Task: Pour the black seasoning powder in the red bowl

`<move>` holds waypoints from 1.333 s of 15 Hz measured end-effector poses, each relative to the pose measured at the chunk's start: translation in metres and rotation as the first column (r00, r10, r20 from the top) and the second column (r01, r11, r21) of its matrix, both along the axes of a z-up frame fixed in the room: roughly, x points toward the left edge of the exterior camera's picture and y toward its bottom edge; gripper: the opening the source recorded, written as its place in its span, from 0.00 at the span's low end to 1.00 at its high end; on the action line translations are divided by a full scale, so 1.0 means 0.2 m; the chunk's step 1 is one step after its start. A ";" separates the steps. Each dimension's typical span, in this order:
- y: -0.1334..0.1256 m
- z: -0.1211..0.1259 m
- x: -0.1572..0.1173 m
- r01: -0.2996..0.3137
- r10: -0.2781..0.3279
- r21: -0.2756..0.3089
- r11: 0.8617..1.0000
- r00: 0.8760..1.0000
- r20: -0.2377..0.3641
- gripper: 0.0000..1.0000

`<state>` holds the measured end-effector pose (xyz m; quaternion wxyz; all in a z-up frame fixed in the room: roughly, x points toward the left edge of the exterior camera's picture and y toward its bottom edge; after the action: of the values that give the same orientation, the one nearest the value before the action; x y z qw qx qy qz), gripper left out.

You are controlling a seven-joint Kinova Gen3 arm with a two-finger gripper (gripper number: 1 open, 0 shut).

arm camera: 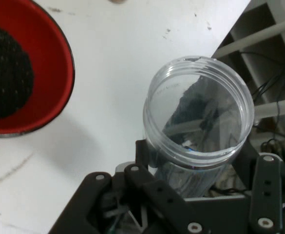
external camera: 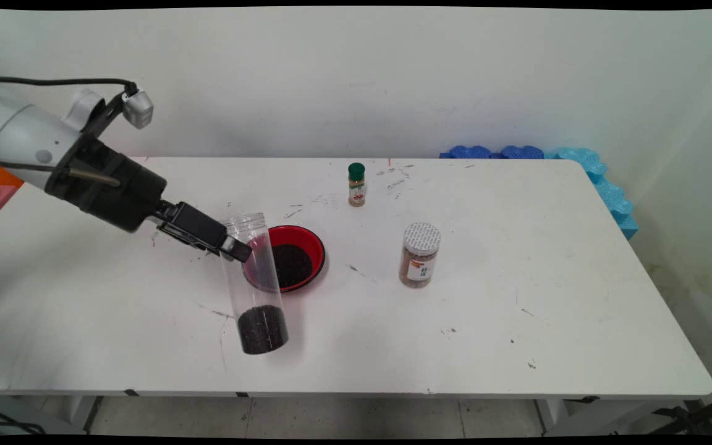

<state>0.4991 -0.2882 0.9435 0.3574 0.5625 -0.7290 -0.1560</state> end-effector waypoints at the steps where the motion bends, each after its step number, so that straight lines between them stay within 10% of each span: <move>1: 0.00 -0.01 0.00 -0.027 0.027 0.030 0.999 1.000 -0.013 0.00; 14: -0.06 -0.10 0.02 -0.239 0.288 0.310 0.920 0.950 -0.122 0.00; 20: -0.10 -0.13 0.05 -0.339 0.442 0.455 0.823 0.886 -0.139 0.00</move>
<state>0.5084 -0.3082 0.9176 0.3379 0.7411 -0.4980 -0.2978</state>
